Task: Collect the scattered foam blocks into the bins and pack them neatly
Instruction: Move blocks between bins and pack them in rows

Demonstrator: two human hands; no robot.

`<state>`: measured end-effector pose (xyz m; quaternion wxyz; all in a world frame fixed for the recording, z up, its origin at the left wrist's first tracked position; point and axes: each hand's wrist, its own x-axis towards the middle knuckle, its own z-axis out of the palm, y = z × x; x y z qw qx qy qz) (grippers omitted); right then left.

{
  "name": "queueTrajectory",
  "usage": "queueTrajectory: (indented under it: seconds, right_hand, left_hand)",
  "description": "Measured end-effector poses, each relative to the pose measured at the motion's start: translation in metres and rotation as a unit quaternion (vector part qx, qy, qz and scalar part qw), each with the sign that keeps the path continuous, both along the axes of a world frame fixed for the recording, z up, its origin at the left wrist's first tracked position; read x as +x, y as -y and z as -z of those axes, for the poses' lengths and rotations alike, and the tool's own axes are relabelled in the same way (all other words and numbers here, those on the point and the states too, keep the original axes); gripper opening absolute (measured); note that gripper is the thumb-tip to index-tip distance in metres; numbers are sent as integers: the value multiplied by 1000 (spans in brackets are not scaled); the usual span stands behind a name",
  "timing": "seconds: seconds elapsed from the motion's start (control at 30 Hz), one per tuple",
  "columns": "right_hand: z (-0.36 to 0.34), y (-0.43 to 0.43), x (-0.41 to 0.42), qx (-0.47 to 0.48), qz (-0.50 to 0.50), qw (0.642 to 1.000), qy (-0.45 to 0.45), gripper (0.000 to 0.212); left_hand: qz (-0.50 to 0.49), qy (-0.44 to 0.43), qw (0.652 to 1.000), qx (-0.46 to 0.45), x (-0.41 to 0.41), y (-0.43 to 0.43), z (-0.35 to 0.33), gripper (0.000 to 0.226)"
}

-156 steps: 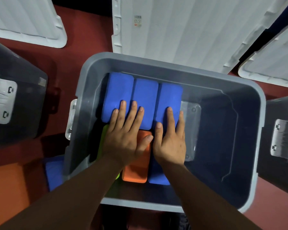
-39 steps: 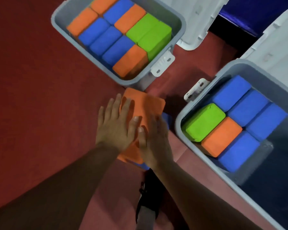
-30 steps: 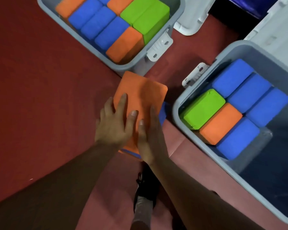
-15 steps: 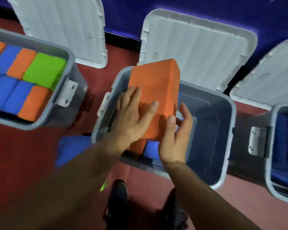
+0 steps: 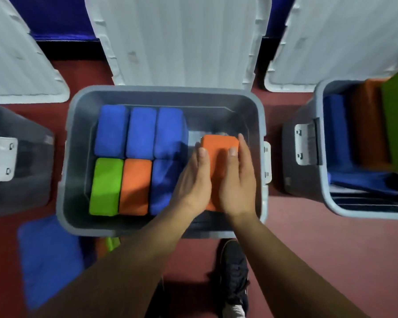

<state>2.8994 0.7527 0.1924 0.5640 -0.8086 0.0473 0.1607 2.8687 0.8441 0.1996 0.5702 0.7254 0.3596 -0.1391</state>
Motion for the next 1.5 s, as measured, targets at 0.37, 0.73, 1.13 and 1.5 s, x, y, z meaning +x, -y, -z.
queueTrajectory:
  seconds: [0.37,0.73,1.13,1.5]
  right_hand:
    - [71,-51,68,-18,-54,988,-141,62]
    - [125,-94,86,-91,-75,989,-88,56]
    - [119,-102,94,-153,-67,980,-109,62]
    - [111,-94,90,-228,-59,968,-92,72]
  left_hand:
    - [156,-64,914,368,56,-56,70,74]
    - [160,20,845,510,43,-89,145,61]
    - [178,35,829,530,44,-90,151,62]
    - [131,61,830,538,29,-94,132,60]
